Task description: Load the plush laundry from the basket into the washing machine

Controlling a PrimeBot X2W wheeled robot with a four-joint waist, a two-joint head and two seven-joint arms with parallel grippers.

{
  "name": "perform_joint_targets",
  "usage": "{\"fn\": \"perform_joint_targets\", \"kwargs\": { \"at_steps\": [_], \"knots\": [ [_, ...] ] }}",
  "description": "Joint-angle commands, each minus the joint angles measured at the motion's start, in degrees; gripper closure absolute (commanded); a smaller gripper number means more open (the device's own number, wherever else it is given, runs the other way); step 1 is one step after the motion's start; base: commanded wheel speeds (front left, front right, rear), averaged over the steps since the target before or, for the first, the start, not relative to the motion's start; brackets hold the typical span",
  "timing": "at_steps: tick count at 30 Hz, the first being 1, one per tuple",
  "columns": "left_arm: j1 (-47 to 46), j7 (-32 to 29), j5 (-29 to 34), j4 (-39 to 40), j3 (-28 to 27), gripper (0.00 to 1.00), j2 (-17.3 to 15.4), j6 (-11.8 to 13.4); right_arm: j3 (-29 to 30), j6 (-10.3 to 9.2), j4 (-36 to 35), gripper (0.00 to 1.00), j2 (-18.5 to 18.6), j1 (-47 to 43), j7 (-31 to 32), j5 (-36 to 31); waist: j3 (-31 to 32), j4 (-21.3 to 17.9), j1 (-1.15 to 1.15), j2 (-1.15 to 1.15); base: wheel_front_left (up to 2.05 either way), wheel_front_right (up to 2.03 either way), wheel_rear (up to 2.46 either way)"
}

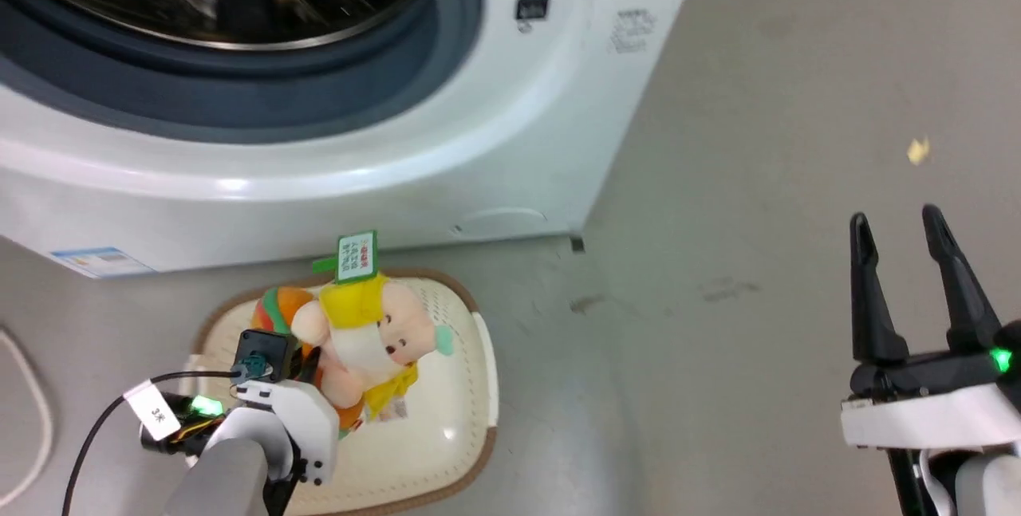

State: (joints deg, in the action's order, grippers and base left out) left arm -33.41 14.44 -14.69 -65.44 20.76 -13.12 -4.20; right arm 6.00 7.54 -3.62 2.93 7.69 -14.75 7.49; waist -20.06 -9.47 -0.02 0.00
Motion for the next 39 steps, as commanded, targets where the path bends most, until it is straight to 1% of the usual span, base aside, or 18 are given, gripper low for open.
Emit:
{"fn": "perform_joint_targets", "kwargs": {
  "at_steps": [1,7,13,15,17,21,25,28,30,32,36,39],
  "knots": [
    [0.7,0.5,-0.4,1.4,-0.4,1.0,0.1,0.1,0.1,-0.05,0.1,0.0,-0.1,-0.7,-0.2,-0.3,3.9,3.3,0.02,0.0,0.0,0.0,0.0],
    [5.8,0.5,-0.9,20.0,-3.9,1.0,-0.6,2.8,-0.1,-0.05,-0.1,0.0,-0.1,-2.5,-0.2,-0.5,5.9,4.8,0.02,0.0,0.0,0.0,0.0],
    [8.3,0.5,-1.0,36.6,-8.0,1.0,-1.5,5.6,-0.9,-0.05,-0.9,0.0,-0.1,-2.6,-0.2,-0.4,4.4,4.3,0.02,0.0,0.0,0.0,0.0],
    [7.7,0.5,-0.8,40.8,-8.9,1.0,-1.8,6.7,-1.1,-0.05,-1.0,0.0,-0.1,-2.4,-0.2,-0.4,3.1,3.7,0.02,0.0,0.0,0.0,0.0],
    [6.0,0.0,-0.9,44.0,-9.7,1.0,-2.7,7.3,-1.1,-0.05,-1.4,0.0,-0.1,-2.0,-0.2,-0.4,1.1,3.0,0.02,0.0,0.0,0.0,0.0],
    [-0.1,-3.9,-0.3,48.2,-10.9,1.0,-5.1,8.2,-1.3,-0.05,-1.9,0.0,-0.1,-0.8,-0.2,0.1,-3.5,1.4,0.02,0.0,0.0,0.0,0.0],
    [-8.7,-9.9,1.2,49.5,-11.1,1.0,-8.6,8.0,-1.7,-0.05,-2.5,0.0,-0.1,1.0,-0.2,0.8,-9.2,-0.6,0.02,0.0,0.0,0.0,0.0],
    [-15.6,-15.9,3.0,47.6,-10.1,1.0,-11.4,6.9,-1.8,-0.05,-2.7,0.0,-0.1,2.3,-0.2,1.7,-13.1,-2.1,0.02,0.0,0.0,0.0,0.0],
    [-20.6,-18.9,4.3,45.8,-9.6,1.0,-13.1,6.3,-1.8,-0.05,-2.7,0.0,-0.1,3.1,-0.2,2.5,-15.6,-3.0,0.02,0.0,0.0,0.0,0.0],
    [-26.3,-21.3,5.2,43.4,-9.2,1.0,-14.6,5.3,-2.0,-0.05,-2.8,0.0,-0.1,4.0,-0.2,3.2,-18.4,-3.9,0.02,0.0,0.0,0.0,0.0],
    [-36.4,-24.1,7.6,37.0,-7.9,1.0,-17.2,3.5,-3.2,-0.05,-2.6,0.0,-0.1,6.2,-0.2,5.0,-22.5,-6.1,0.02,0.0,0.0,0.0,0.0],
    [-43.2,-26.8,8.7,31.9,-6.7,1.0,-17.6,2.2,-3.7,-0.05,-2.5,0.0,-0.1,7.7,-0.2,6.3,-25.0,-7.1,0.02,0.0,0.0,0.0,0.0]
  ]
}}
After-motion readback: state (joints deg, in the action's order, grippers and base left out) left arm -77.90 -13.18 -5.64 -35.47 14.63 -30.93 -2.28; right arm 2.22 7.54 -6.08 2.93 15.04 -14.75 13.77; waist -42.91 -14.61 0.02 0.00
